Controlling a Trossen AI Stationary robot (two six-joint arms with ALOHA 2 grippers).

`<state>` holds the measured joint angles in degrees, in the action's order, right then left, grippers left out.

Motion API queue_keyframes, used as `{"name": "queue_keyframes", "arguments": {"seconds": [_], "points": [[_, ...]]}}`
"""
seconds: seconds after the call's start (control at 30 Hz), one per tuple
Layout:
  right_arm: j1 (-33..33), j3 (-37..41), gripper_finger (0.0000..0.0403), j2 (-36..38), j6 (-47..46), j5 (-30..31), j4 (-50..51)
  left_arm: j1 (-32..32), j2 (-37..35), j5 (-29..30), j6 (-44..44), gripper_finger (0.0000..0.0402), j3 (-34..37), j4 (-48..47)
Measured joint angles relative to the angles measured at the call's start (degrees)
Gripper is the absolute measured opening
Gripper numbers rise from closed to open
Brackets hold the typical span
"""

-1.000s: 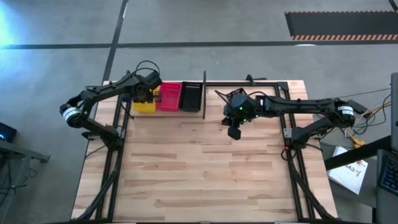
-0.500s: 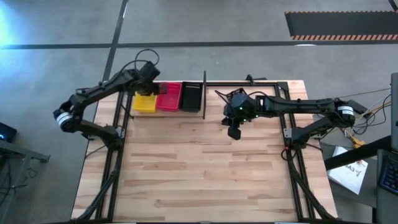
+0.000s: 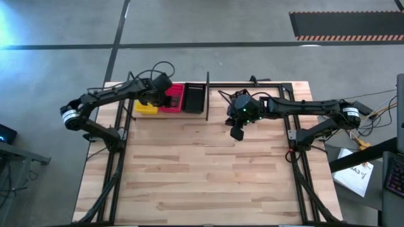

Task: Stack baskets on shelf by color
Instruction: Adjust the stack of red bins on the shelf, then stack the black bin on top of the black bin on the shelf

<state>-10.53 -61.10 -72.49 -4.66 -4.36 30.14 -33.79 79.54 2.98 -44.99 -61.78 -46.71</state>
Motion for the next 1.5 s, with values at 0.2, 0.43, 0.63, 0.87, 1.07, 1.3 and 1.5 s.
{"name": "queue_keyframes", "arguments": {"seconds": [0.2, 0.43, 0.63, 0.87, 1.07, 1.3, 1.5], "points": [[0.00, -2.82, 0.0043, 0.09, -2.28, 0.04, 5.29, 1.55, 0.09, 0.82, -1.18, 0.0111, 0.07, -2.85], [0.00, -7.14, 0.0043, 0.15, -2.25, 4.14, 13.13, 2.88, 0.09, 0.98, -2.09, 0.0111, 0.31, -3.25], [-0.08, -8.65, 0.0043, 0.17, -5.37, 6.07, 13.92, 3.53, -0.70, 1.83, -2.50, 0.0111, -0.08, -3.43], [-4.91, -6.31, 0.0047, -0.78, -15.90, 7.06, 19.66, 3.54, -5.41, 3.62, 1.39, 0.0111, -2.99, -3.14], [-12.44, -3.30, 0.0088, -2.22, -6.91, 0.14, 22.12, 5.74, -10.60, 2.06, 9.17, 0.0111, -3.24, -0.70], [-16.38, 0.54, 0.0150, -4.37, 32.71, 0.00, 28.91, 11.82, -14.00, 2.04, 9.48, 0.0111, -1.93, 0.77], [-16.52, 4.62, 0.0154, -6.23, 45.24, 10.27, 24.22, 18.16, -14.33, 2.01, 9.31, 0.0111, -0.15, 2.95]]}}
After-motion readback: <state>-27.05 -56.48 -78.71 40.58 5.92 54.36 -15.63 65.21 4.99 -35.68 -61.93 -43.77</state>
